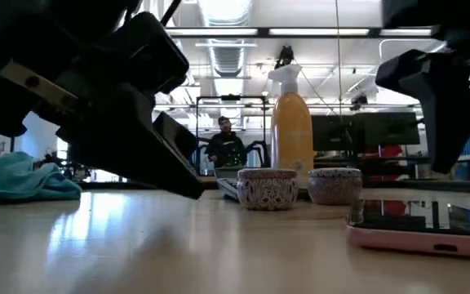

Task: Apply microfiber cloth
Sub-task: Spray the back and front of the pink cellphone using the orange spray bottle

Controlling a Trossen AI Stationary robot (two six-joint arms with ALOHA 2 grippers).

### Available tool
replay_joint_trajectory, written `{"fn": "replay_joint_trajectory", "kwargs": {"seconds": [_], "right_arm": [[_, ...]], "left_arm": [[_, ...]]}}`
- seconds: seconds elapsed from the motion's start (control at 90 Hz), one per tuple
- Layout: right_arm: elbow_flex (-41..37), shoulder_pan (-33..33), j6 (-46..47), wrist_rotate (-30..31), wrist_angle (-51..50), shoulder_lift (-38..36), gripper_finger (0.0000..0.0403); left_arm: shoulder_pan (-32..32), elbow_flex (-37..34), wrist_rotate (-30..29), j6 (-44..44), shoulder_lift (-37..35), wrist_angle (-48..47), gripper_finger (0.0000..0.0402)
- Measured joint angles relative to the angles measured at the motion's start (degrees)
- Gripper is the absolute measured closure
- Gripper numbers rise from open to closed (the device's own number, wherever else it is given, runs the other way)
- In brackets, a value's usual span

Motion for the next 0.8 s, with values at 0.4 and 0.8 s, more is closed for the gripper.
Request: {"fn": "replay_joint_trajectory", "kwargs": {"seconds": [0.4,0.8], "right_arm": [[3.71,1.05,-17.21,8.29,-0.14,9.15,0.0137],[8.92,0.21,-31.62,17.05,3.96,11.26,0.016]], "left_arm": [[-0.16,12.31,-2.79,2.68,8.22,-7.7,0.0319],[0.0,14.83,-3.86,7.89,10.61,-7.43,0.0254]]}}
